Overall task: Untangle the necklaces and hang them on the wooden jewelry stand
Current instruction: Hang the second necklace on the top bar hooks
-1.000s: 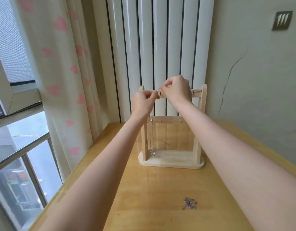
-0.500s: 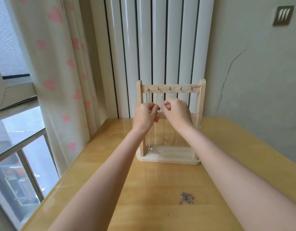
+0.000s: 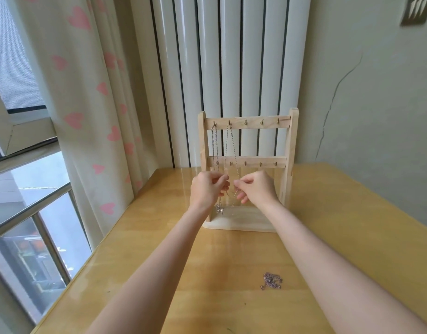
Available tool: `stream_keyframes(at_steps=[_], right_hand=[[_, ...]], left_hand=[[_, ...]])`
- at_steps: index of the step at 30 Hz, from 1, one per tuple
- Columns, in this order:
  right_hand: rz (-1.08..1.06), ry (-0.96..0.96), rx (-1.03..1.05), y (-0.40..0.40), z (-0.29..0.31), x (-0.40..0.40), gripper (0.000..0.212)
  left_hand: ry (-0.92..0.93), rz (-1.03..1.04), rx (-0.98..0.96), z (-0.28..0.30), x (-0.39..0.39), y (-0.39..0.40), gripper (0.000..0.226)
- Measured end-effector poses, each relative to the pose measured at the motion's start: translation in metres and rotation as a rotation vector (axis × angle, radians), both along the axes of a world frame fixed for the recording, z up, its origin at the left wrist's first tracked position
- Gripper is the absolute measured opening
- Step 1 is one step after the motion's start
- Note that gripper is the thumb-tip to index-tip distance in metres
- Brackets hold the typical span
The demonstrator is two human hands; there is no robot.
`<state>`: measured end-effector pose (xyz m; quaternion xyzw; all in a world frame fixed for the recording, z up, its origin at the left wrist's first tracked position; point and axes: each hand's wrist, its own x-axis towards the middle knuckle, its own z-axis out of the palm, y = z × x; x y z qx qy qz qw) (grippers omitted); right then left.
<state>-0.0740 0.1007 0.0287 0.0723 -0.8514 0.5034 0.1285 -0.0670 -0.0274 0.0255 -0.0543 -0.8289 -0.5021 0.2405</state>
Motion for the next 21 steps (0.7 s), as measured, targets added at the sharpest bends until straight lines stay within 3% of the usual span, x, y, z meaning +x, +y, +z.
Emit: stream_keyframes(at_steps=[11, 17, 19, 21], right_hand=[[-0.026, -0.065, 0.065, -0.006, -0.003, -0.002, 0.019], [-0.020, -0.053, 0.051, 0.008, -0.005, 0.008, 0.001], [-0.003, -0.061, 0.162, 0.024, -0.001, 0.016, 0.007], [0.149, -0.212, 0.388, 0.041, -0.001, 0.031, 0.011]], left_hand=[[-0.047, 0.017, -0.067, -0.007, -0.001, 0.000, 0.018], [-0.086, 0.094, -0.213, -0.018, 0.011, -0.006, 0.018], [-0.073, 0.055, -0.218, -0.023, 0.022, -0.003, 0.016], [-0.142, -0.071, -0.327, -0.036, 0.034, 0.006, 0.014]])
